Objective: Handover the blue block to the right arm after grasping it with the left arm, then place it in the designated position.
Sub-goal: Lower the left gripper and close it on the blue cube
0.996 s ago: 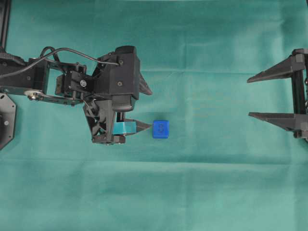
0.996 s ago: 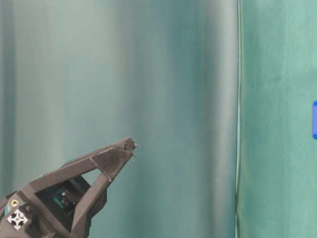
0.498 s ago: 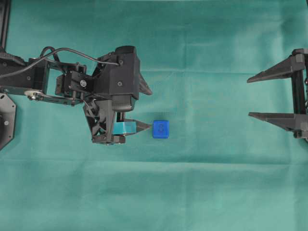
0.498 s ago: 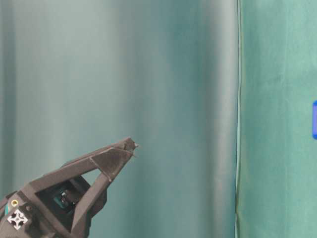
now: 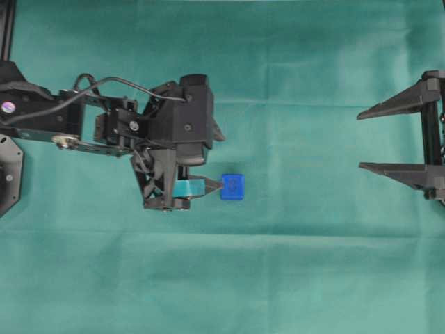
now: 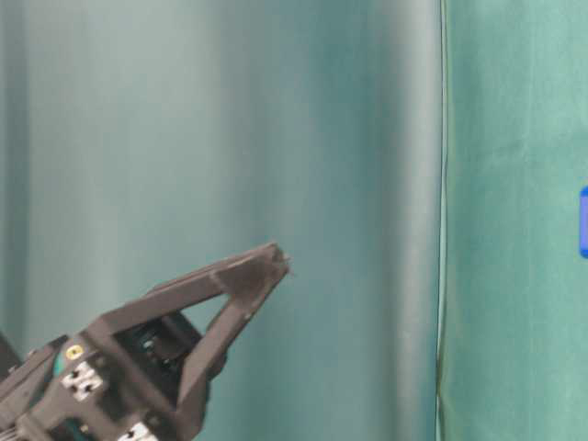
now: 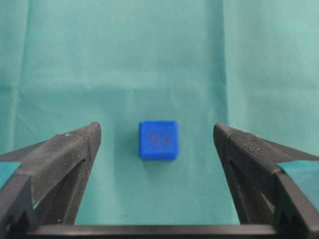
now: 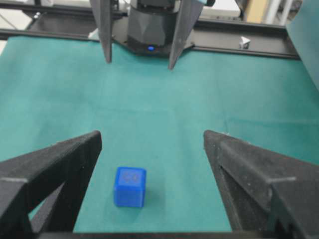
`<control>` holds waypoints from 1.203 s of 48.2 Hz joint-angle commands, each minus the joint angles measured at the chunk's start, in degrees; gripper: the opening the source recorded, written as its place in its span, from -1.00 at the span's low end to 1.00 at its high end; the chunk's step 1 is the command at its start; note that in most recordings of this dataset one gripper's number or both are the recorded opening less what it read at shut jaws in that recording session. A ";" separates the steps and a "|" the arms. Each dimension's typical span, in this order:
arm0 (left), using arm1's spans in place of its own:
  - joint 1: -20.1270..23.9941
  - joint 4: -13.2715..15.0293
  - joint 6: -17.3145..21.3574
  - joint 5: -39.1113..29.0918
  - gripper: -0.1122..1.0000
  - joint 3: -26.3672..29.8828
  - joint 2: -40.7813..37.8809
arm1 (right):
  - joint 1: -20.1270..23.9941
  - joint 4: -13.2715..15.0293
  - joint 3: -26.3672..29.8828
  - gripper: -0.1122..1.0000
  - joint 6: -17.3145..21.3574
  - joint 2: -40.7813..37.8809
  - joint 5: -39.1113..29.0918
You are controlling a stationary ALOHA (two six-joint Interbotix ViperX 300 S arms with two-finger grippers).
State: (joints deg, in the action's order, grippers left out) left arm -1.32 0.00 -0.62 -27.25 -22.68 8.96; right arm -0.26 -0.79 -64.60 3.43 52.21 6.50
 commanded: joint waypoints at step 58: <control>0.09 -0.18 0.26 21.18 1.00 -5.27 -21.80 | 0.00 0.00 0.97 0.90 0.00 -0.53 -1.23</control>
State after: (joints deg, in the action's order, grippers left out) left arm -1.32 -0.09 -0.44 -7.29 -28.56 -13.10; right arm -0.18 -0.70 -64.60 3.43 52.03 5.10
